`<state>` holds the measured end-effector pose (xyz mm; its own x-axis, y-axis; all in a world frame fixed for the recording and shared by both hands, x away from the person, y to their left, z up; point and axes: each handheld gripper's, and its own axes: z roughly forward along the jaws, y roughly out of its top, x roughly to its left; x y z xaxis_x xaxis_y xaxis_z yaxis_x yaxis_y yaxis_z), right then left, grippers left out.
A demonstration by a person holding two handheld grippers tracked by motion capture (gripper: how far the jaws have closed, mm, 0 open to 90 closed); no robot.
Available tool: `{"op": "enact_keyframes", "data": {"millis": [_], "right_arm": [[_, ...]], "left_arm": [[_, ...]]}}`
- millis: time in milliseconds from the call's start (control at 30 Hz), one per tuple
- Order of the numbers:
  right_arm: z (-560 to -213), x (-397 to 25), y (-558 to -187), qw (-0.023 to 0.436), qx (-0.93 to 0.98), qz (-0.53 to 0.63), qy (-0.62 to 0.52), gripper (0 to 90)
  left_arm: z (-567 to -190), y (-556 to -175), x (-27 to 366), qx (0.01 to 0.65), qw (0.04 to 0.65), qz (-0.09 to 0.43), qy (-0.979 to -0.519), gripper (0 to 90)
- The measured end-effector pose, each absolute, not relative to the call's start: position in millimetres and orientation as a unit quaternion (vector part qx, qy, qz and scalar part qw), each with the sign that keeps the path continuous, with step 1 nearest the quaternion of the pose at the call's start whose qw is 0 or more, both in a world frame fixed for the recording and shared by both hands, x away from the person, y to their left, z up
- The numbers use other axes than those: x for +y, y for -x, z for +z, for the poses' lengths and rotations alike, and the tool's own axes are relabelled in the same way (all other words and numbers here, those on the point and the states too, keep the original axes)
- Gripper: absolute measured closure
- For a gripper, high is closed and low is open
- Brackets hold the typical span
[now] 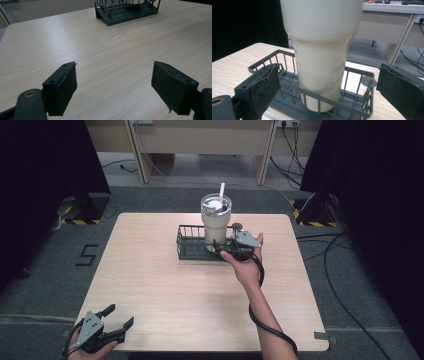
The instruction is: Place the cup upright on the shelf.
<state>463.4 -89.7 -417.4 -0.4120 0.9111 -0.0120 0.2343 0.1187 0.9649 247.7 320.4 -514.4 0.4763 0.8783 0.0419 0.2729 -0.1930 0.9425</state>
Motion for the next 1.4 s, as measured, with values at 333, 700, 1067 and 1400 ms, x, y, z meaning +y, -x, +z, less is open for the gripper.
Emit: {"op": "enact_keyframes", "data": {"millis": [333,700,1067,1400], "right_arm": [[-415,-101,-447,0.339,0.669,0.505,-0.427,5.7],[-417,-116,-426,0.340,0.669,0.502,-0.431,6.2],[-422,-138,-403,0.343,0.662,0.498,-0.442,6.6],[-425,-157,-388,0.347,0.656,0.491,-0.456,7.4]], "left_arm": [[-514,-247,320,0.406,0.487,0.310,-0.708,19.6],[-514,-247,320,0.406,0.486,0.311,-0.709,19.6],[-514,-247,320,0.407,0.485,0.313,-0.708,19.5],[-514,-247,320,0.406,0.485,0.313,-0.709,19.5]]}}
